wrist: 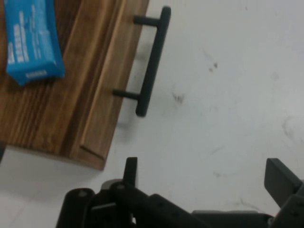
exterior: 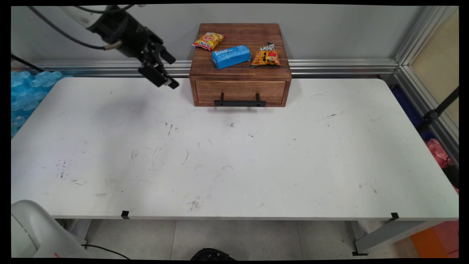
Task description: Open the drawer
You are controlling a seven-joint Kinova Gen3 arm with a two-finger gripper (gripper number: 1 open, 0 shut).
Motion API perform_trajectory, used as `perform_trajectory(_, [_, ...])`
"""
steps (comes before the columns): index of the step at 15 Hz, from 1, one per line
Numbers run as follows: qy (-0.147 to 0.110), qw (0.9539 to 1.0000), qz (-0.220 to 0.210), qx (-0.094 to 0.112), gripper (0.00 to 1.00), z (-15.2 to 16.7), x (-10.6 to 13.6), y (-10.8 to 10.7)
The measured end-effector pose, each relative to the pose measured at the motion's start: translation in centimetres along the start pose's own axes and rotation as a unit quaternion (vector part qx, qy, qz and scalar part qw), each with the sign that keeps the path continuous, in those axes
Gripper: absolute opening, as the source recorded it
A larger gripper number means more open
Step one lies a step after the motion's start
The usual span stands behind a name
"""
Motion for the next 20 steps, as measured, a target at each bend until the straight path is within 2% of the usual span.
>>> perform_trajectory(3, [0.004, 0.9999, 0.015, 0.007, 1.0, 1.1, 1.4, 0.7])
perform_trajectory(10, [0.0, 0.9967, 0.079, 0.02, 1.0, 4.9, 2.5, 2.9])
perform_trajectory(15, [-0.01, 0.9941, 0.101, 0.04, 1.0, 8.4, 2.6, 3.0])
perform_trajectory(20, [-0.019, 0.9936, 0.099, 0.05, 1.0, 11.9, 2.6, 2.5])
